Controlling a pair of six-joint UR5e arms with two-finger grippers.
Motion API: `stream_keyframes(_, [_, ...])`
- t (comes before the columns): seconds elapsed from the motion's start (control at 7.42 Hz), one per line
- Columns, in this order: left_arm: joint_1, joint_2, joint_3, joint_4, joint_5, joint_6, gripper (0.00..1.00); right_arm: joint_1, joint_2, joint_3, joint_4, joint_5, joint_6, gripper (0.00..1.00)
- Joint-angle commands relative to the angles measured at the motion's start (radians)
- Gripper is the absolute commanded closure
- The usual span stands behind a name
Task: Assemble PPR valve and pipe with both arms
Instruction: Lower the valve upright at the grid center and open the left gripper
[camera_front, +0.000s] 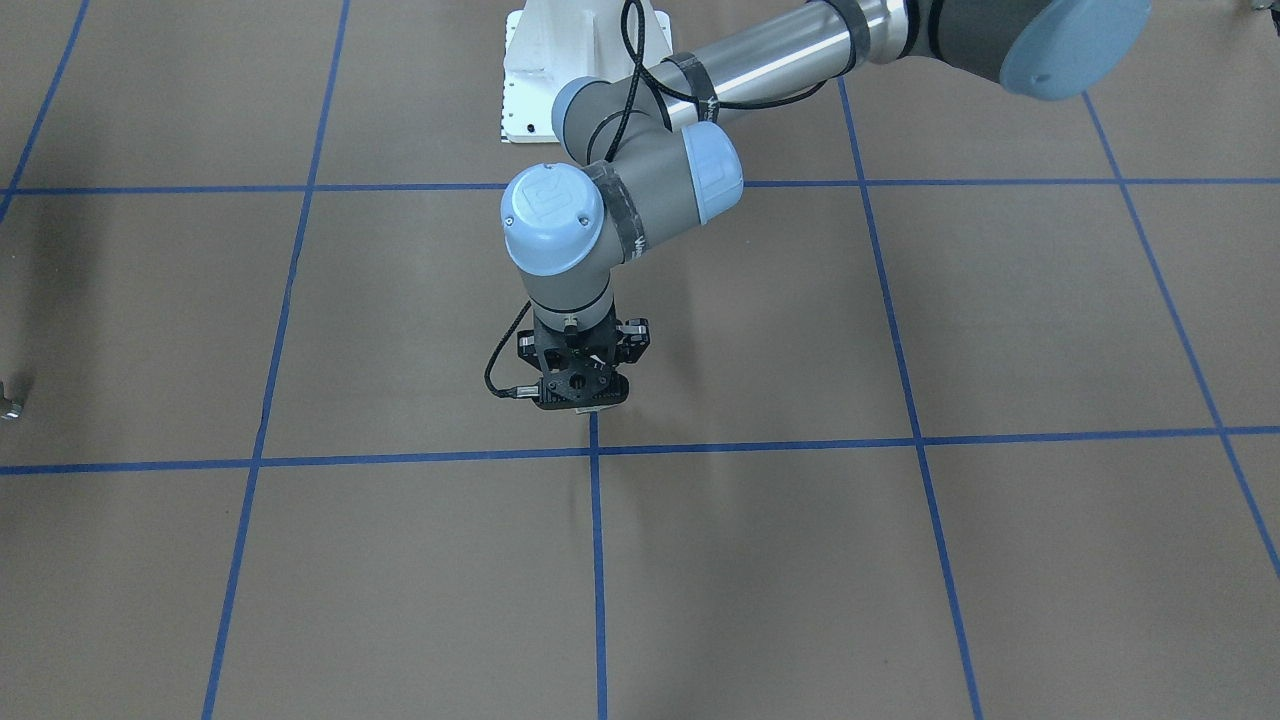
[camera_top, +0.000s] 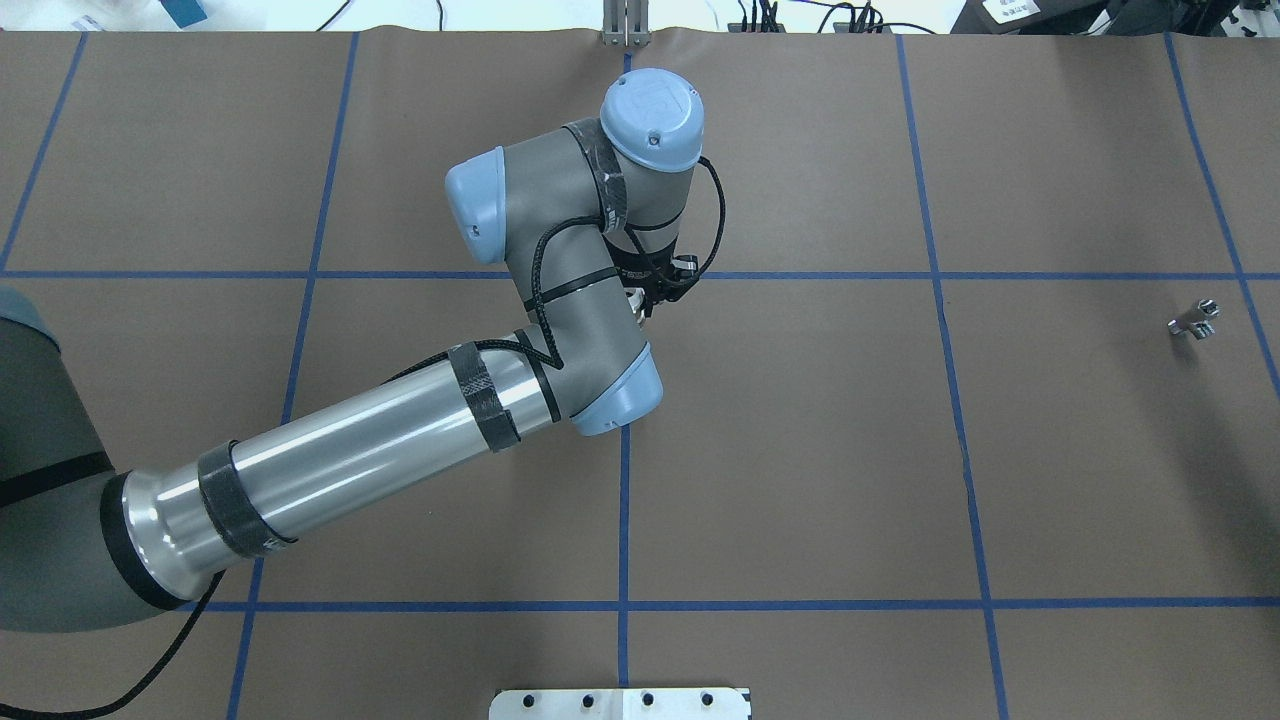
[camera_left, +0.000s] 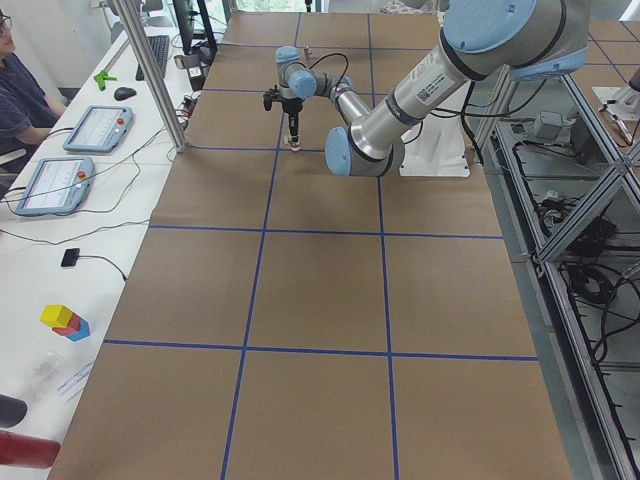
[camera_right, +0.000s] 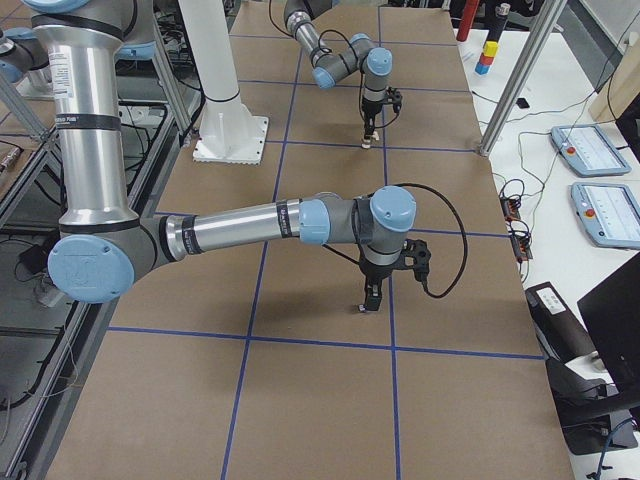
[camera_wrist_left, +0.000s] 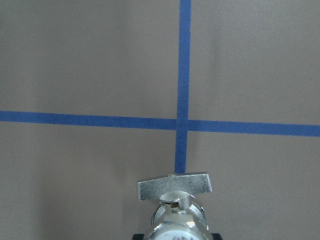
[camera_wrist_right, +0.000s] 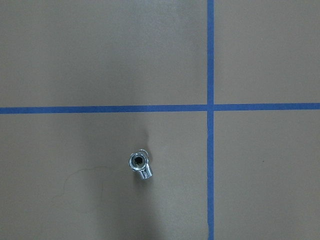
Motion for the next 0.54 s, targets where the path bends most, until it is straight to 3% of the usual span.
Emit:
stream_keyframes(0.0, [0.002,0.001,0.000,-0.003,0.000,0.002,1.00,0.000,0.000,-0.001,0.000,-0.002,0.000,0.00])
stream_keyframes(0.4, [0.002,0.014,-0.002,0.001,0.005,0.057,0.00,0.000,0.002,-0.004,0.000,-0.002,0.000,0.00])
